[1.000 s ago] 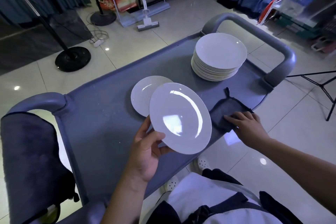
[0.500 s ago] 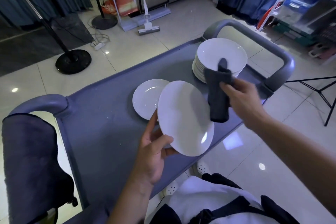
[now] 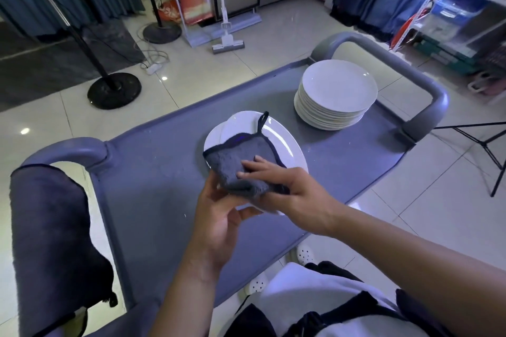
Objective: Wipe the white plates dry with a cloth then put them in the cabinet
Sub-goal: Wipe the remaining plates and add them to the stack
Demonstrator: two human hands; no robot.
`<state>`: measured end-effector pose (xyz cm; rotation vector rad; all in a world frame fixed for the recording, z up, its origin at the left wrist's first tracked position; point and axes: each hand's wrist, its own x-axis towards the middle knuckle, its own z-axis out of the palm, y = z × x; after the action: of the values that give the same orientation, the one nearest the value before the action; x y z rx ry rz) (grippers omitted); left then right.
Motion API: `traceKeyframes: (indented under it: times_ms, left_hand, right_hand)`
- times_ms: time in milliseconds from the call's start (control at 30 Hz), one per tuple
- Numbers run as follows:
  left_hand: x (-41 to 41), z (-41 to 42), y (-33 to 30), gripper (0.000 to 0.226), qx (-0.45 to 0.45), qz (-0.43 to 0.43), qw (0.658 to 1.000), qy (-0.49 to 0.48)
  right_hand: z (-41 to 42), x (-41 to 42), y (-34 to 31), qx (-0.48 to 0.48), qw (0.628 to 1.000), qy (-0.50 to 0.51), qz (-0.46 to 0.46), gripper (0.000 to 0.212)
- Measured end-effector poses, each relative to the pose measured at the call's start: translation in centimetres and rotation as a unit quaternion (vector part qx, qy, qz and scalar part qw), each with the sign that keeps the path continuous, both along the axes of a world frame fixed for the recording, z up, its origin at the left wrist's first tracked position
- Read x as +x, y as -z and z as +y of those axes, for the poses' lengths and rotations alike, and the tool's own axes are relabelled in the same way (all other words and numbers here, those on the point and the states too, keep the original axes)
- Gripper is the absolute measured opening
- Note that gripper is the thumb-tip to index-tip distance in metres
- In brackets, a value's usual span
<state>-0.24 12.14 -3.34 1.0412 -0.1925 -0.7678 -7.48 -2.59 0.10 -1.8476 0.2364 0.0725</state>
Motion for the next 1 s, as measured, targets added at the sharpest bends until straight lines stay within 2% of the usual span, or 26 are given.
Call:
traceKeyframes:
  times_ms: [133, 267, 333, 433, 567, 733, 933, 1000]
  left_hand:
    - [-0.6, 0.9, 0.5, 0.071, -0.035, 0.114, 0.993, -0.021]
    - [-1.1, 0.6, 0.2, 0.047, -0.005, 0.071, 0.997, -0.03]
    - [-1.1, 0.5, -0.3, 0.044, -0.004, 0.036, 0.999, -0.013]
    - [-1.2, 0.2, -0.9, 0.059, 0.003, 0.005, 1.0, 0.002]
    - [-2.1, -0.2, -1.0, 0.068, 0.019, 0.008, 1.0, -0.013]
    - [-3.0, 0.0, -1.1, 0.078, 0.029, 0.022, 0.999, -0.025]
    - [-3.3, 0.1, -1.4, 0.069, 0.042, 0.007, 0.998, -0.052]
    - [-2.9, 0.3, -1.4, 0.069, 0.048, 0.004, 0.997, -0.061]
  right_hand:
    - [-0.3, -1.6, 0.4, -0.03, 0.999, -0.04, -0.005, 0.046]
    - [-0.4, -2.7, 0.9, -0.123, 0.991, -0.049, -0.034, 0.048]
    - [-0.6, -2.4, 0.8, -0.158, 0.985, -0.051, -0.053, 0.052]
    - [-1.2, -0.3, 0.7, -0.143, 0.988, -0.008, -0.064, 0.053]
    - [-1.5, 0.8, 0.6, -0.033, 0.996, 0.067, -0.043, 0.031]
    - [-0.1, -0.1, 2.5, -0.053, 0.993, 0.089, -0.049, 0.036]
    - [0.5, -0.2, 3.3, -0.089, 0.989, 0.078, -0.087, 0.048]
    - [0.5, 0.3, 3.0, -0.108, 0.99, 0.056, -0.073, 0.05]
